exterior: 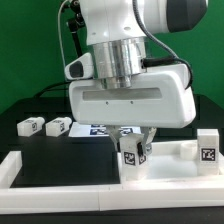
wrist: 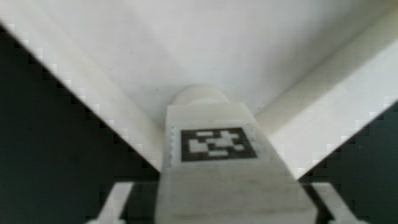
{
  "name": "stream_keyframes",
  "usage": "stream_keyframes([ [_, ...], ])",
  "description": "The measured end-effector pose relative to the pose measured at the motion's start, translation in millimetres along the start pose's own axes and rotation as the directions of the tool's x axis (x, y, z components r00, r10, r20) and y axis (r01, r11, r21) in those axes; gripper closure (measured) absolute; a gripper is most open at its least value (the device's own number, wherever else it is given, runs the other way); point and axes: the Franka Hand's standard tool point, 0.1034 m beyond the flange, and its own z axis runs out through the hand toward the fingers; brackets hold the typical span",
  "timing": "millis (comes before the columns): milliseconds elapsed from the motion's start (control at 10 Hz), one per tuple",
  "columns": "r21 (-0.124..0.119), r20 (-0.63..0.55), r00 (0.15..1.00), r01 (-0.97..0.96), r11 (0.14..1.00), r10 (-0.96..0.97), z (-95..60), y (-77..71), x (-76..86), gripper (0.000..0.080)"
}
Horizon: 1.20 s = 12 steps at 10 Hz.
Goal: Assemble square table
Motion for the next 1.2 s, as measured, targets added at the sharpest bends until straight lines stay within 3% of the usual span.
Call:
stream_keyframes([
  [200,0.03,0.065,0.922,-0.383,0.923,0.381,0.2,2.0,2.1,0.051],
  [300,0.045,0.087,0.889,-0.454,0.89,0.449,-0.9,4.4,4.3,0.0509],
  [800,0.013,0.098,0.731,-0.679,0.734,0.675,1.5,3.0,-0.9,0.0509],
  [900,-0.001,0.102,0.633,-0.771,0.637,0.767,2.3,0.0,-4.7,0.0509],
  [1200,-0.008,0.089,0.471,-0.881,0.473,0.878,1.6,-1.7,-3.6,0.0509],
])
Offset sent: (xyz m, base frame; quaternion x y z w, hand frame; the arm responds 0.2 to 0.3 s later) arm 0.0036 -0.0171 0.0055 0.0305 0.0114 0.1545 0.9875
